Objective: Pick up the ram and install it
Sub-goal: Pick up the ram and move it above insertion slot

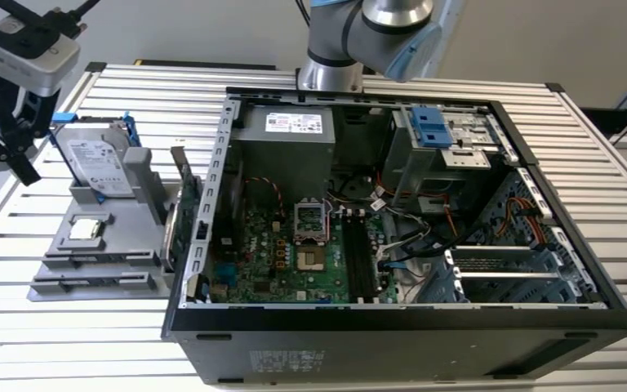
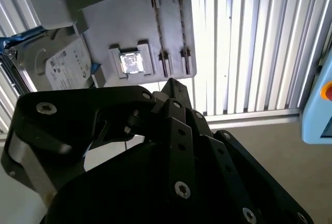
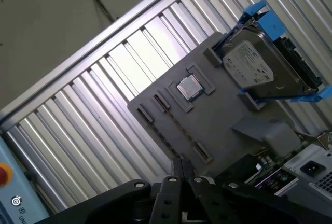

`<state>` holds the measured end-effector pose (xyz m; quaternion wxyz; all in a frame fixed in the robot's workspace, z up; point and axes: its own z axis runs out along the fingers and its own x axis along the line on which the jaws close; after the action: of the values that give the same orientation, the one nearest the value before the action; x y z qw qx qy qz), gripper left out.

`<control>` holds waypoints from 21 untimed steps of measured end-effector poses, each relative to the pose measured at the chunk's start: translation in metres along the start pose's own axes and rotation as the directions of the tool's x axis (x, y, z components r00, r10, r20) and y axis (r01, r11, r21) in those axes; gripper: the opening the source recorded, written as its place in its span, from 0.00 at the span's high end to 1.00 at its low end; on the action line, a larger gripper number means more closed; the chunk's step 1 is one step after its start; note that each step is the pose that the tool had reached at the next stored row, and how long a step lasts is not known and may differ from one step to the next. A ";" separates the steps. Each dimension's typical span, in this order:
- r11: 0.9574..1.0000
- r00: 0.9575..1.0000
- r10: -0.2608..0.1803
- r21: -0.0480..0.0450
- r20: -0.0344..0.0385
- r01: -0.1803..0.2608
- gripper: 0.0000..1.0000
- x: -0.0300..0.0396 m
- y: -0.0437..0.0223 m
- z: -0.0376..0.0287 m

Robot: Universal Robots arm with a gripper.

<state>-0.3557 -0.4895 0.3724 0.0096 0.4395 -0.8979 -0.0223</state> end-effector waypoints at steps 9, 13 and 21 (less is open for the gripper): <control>1.000 1.000 -0.030 0.000 -0.001 0.030 1.00 0.0000 0.0001 0.0001; 0.999 0.999 -0.040 0.000 -0.002 0.040 1.00 0.0000 -0.0001 0.0000; 0.998 0.998 -0.059 0.000 -0.003 0.059 1.00 0.0000 0.0000 0.0002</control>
<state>-0.3558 -0.4895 0.3723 0.0102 0.4660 -0.8844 -0.0220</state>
